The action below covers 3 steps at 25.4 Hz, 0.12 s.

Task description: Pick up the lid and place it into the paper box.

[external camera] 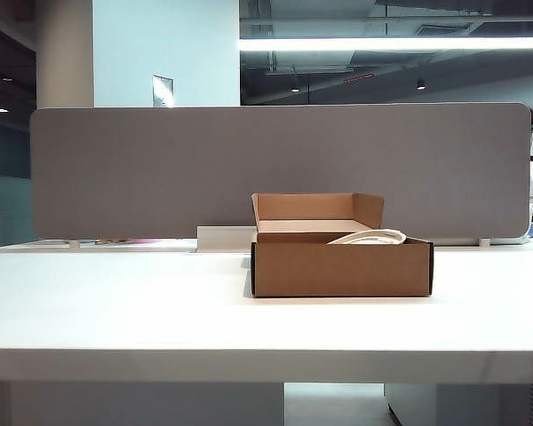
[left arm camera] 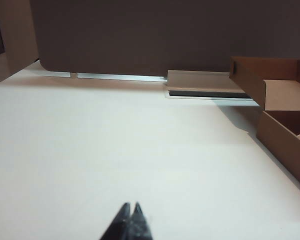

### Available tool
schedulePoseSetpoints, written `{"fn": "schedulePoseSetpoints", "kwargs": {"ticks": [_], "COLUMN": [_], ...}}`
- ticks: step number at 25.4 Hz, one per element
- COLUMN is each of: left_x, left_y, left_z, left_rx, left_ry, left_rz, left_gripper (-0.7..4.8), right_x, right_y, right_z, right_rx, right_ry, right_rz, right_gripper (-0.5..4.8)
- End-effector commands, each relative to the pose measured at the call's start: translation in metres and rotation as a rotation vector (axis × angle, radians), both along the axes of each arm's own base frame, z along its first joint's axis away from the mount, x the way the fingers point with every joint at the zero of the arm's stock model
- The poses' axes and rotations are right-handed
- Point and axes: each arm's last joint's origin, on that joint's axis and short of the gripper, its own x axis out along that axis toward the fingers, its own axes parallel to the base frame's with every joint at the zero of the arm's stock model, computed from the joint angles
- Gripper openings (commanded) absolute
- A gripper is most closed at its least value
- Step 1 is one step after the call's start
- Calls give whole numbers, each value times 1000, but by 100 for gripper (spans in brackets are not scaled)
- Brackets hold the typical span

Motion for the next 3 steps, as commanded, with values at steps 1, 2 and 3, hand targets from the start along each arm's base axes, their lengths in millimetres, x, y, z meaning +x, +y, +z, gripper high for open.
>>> {"fn": "schedulePoseSetpoints", "kwargs": {"ticks": [1, 2, 3], "left_x": [0, 0, 0], "left_y": [0, 0, 0], "left_z": [2, 2, 2], "left_rx": [1, 1, 1], "left_ry": [-15, -15, -15], "left_rz": [-4, -4, -4], "left_gripper": [-3, -3, -3], "right_x": [0, 0, 0], "right_y": [0, 0, 0], "right_z": [-1, -1, -1], "right_rx": [-2, -2, -2], "right_ry": [-9, -9, -9], "right_rz": [0, 0, 0], "right_gripper": [-5, -5, -5]}}
